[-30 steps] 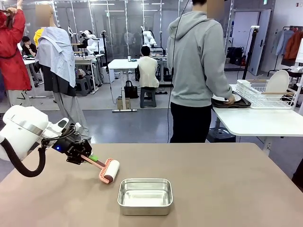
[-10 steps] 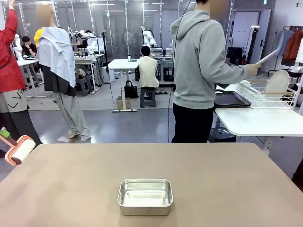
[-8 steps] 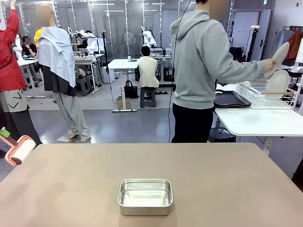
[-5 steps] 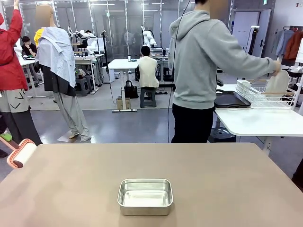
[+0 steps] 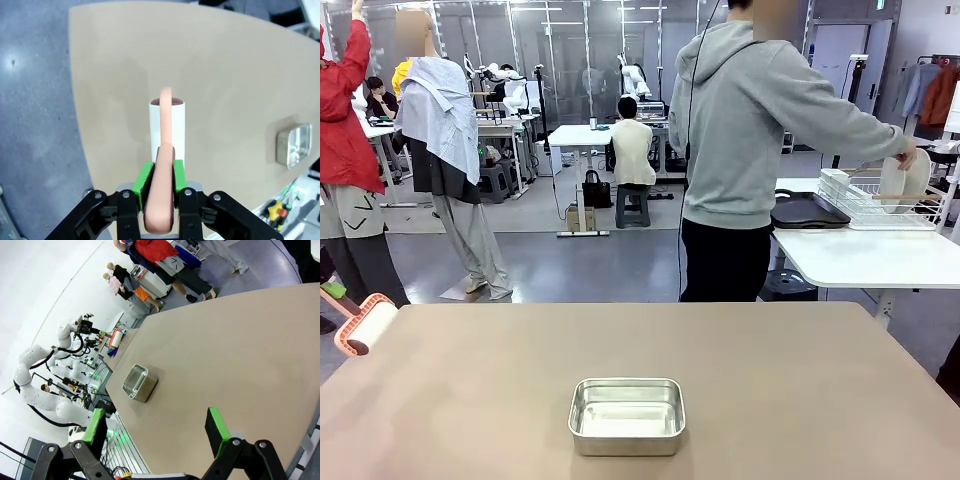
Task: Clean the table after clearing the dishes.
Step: Place the Lint Roller back on top of the Airtight Container.
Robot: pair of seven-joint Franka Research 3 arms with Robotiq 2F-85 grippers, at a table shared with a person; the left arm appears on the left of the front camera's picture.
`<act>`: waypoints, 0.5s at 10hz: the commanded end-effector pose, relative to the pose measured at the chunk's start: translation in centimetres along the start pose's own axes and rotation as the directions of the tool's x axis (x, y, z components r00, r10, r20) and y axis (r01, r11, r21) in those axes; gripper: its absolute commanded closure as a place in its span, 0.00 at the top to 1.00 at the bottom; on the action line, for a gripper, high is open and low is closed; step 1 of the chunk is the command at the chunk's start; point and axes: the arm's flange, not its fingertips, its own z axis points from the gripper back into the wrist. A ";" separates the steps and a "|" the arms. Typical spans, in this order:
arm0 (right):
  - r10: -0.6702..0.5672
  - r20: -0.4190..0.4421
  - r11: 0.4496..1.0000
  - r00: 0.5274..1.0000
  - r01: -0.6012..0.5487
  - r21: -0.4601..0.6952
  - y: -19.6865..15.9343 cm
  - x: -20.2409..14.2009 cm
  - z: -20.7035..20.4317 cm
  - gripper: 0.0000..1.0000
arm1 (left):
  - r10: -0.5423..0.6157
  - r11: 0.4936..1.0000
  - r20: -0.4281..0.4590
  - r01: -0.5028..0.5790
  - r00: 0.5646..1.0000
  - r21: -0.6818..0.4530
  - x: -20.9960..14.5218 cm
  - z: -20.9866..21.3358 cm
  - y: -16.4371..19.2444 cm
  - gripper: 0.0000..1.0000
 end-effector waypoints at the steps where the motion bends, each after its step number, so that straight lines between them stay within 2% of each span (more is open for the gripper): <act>1: 0.007 0.009 1.000 1.000 -0.007 -0.011 0.4 -0.2 -0.2 1.00 | -0.307 0.952 0.058 0.306 0.950 0.026 2.7 1.7 -9.8 0.22; 2: 0.007 0.009 1.000 1.000 -0.007 -0.011 0.4 -0.2 -0.2 1.00 | -0.488 0.873 0.089 0.487 0.868 0.038 2.7 3.5 -16.7 0.22; 3: 0.007 0.009 1.000 1.000 -0.007 -0.011 0.4 -0.2 -0.2 1.00 | -0.630 0.777 0.111 0.625 0.769 0.074 1.6 5.3 -23.1 0.22; 5: 0.007 0.009 1.000 1.000 -0.007 -0.011 0.4 -0.2 -0.2 1.00 | -0.853 0.521 0.072 0.846 0.516 0.116 -1.1 6.1 -35.0 0.22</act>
